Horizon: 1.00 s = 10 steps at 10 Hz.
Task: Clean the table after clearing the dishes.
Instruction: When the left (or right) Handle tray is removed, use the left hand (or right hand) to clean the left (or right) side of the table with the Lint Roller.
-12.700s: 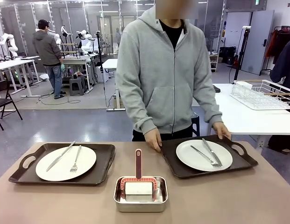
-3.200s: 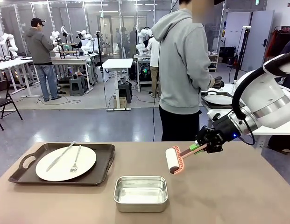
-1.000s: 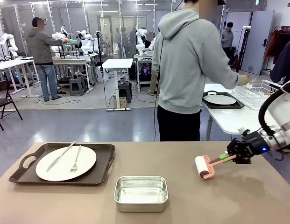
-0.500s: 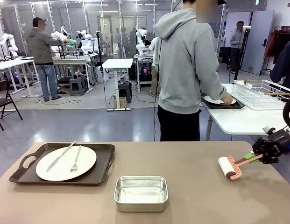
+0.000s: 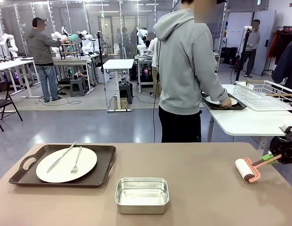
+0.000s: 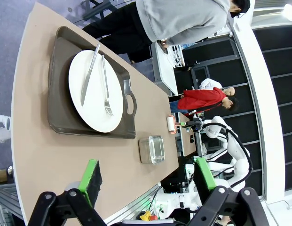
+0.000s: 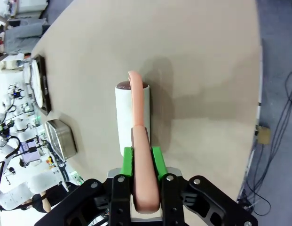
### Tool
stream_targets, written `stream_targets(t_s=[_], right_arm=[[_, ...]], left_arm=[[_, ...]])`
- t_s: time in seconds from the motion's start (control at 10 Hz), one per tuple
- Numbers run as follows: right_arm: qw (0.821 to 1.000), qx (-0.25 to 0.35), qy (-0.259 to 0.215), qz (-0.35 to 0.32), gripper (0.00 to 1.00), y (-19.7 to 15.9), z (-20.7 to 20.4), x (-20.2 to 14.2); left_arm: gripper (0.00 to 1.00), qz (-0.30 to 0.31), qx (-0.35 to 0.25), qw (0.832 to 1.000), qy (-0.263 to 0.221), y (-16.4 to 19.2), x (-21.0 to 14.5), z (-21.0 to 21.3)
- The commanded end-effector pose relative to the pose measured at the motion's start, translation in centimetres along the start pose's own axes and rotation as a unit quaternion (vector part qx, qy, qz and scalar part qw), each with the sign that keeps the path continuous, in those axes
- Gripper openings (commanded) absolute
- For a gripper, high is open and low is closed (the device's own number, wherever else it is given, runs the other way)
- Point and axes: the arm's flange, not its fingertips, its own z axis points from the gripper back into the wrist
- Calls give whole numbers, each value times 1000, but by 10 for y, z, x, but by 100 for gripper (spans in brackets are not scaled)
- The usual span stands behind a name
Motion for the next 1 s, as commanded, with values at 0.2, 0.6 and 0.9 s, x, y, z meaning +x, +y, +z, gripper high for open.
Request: stream_targets(t_s=[0.2, 0.6, 0.9], right_arm=[[991, -136, 8, 3, 21, 38, -18, -28], [975, -221, -16, 14, 21, 129, -23, -55], [966, -255, -33, 30, 21, 167, -6, -57]], left_arm=[[100, -4, -1, 1000, 6, -3, -1, 4], [100, -4, -1, 1000, 6, -3, -1, 4], [100, -4, -1, 1000, 6, -3, -1, 4]])
